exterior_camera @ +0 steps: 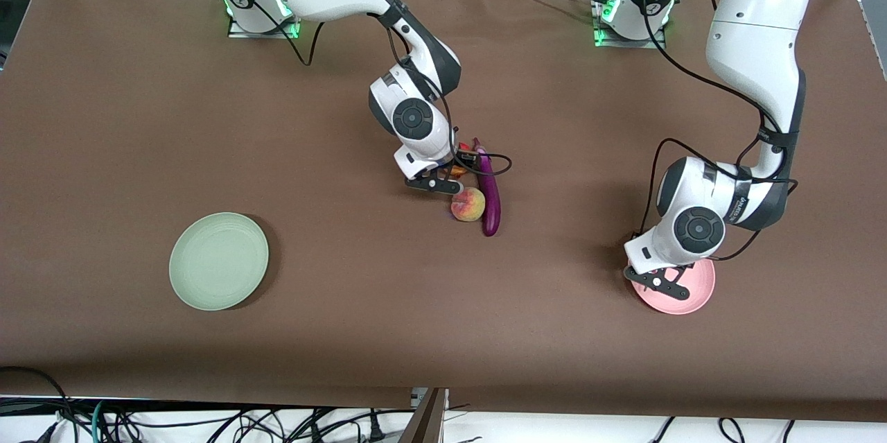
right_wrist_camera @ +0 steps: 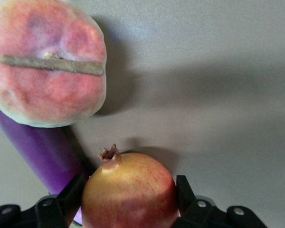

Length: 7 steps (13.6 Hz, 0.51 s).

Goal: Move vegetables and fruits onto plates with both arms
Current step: 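Place the chili on the pink plate while the right gripper lifts the pomegranate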

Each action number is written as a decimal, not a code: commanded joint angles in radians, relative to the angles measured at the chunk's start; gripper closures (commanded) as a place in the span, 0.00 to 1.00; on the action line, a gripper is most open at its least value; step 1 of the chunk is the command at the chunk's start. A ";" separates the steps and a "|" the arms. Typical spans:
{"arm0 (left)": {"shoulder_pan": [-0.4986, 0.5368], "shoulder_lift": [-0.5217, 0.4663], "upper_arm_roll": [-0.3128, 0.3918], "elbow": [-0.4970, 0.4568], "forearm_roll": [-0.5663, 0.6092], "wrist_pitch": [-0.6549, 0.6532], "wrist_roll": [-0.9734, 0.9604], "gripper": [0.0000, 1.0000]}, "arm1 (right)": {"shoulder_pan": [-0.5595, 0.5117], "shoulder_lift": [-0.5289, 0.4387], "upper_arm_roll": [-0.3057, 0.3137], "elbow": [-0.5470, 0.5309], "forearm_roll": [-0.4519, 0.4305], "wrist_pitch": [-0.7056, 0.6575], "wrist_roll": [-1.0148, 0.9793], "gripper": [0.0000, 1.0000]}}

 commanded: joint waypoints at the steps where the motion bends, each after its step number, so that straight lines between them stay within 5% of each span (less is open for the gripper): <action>1: 0.010 -0.011 -0.003 0.031 0.004 -0.009 0.013 0.00 | 0.016 0.018 -0.009 0.016 0.007 0.010 0.010 0.58; 4: -0.009 -0.081 -0.016 0.028 0.001 -0.074 0.002 0.00 | -0.017 -0.049 -0.031 0.019 0.001 -0.036 -0.018 0.71; 7: -0.028 -0.136 -0.033 0.031 0.000 -0.180 0.002 0.00 | -0.150 -0.146 -0.060 0.022 0.006 -0.227 -0.173 0.71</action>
